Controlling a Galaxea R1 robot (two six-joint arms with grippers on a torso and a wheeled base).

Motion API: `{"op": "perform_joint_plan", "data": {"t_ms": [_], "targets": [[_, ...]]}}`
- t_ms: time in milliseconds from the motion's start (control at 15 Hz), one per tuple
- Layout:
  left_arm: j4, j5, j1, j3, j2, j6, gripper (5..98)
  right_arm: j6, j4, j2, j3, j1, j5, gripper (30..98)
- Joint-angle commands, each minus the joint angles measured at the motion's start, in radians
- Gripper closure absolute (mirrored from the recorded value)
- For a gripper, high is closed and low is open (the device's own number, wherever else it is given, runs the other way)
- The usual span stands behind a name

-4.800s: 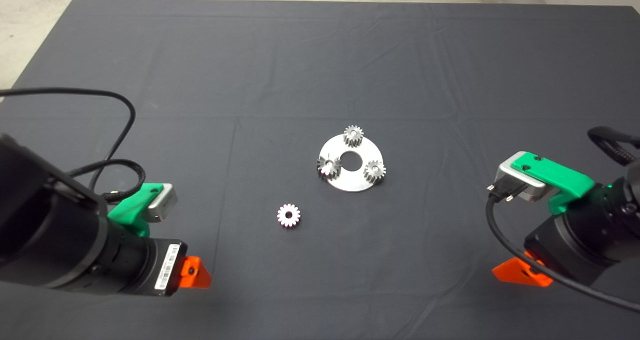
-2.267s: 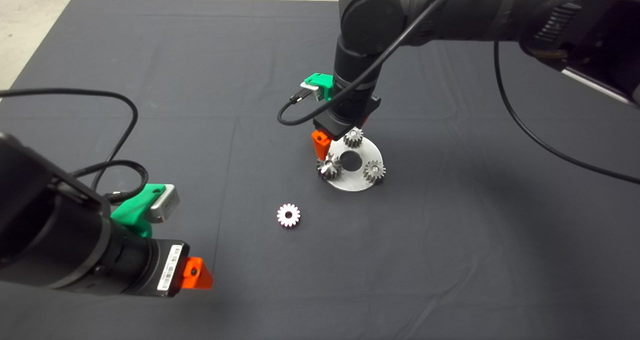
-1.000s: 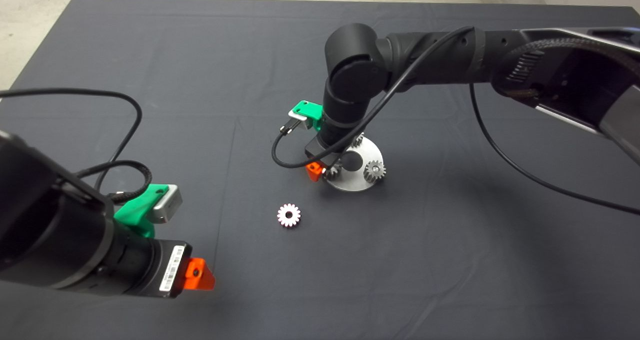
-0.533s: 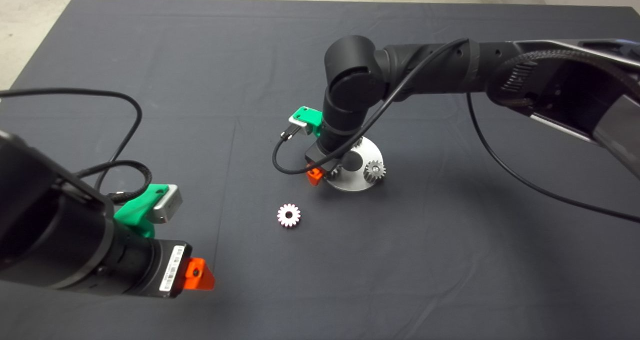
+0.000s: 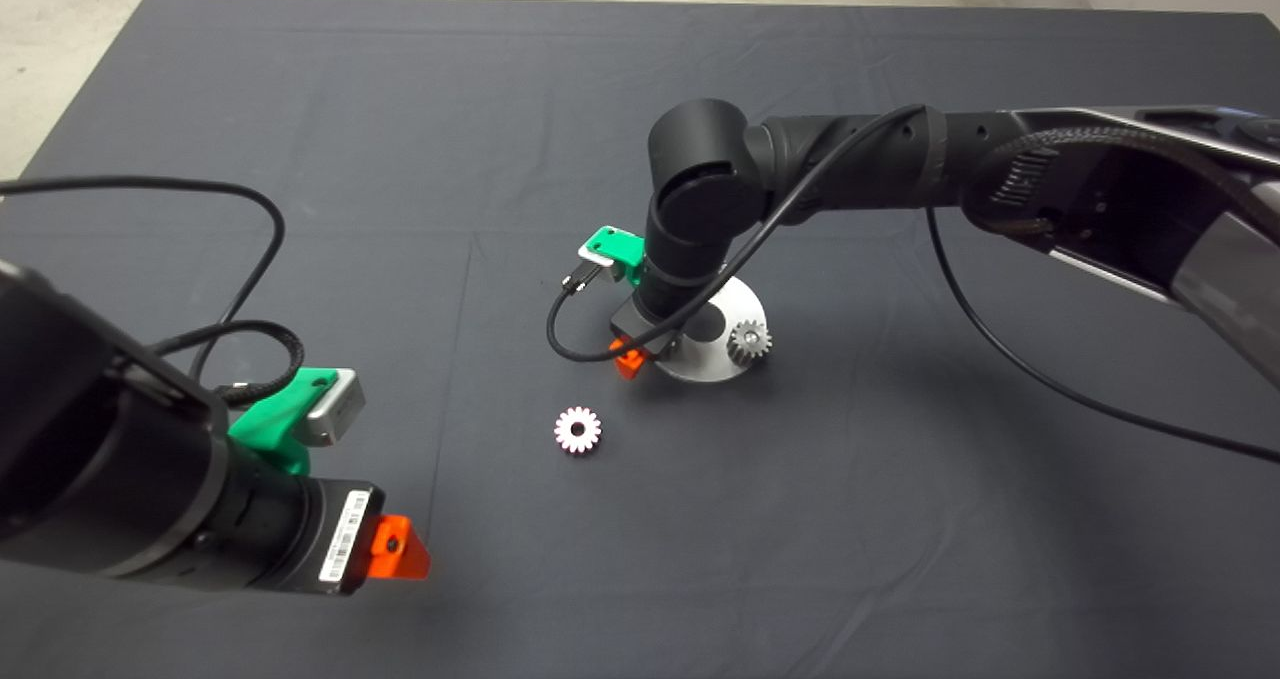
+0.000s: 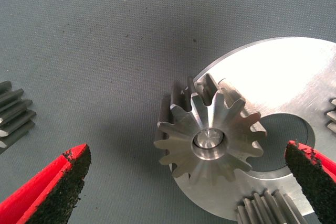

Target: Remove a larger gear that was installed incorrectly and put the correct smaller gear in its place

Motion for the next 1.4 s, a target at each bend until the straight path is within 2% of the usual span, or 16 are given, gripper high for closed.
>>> {"op": "perform_joint_plan", "data": {"t_ms": [0,1000,1267,1333], "targets": [[-0.022,0.001,-0.014,0.018,0.003,-0.004,5.5,-0.003,-0.069,0.006,-0.004,0.010,-0.091,30.8],[-0.028,0.001,-0.014,0.018,0.012,-0.002,5.5,0.009,-0.076,0.004,-0.010,-0.017,-0.086,30.8],[-0.028,0.001,-0.014,0.018,0.011,-0.002,5.5,0.009,-0.077,0.004,-0.010,-0.017,-0.086,32.9],[-0.028,0.002,-0.014,0.018,0.009,0.002,5.5,0.009,-0.078,0.004,-0.010,-0.017,-0.086,35.5]]}}
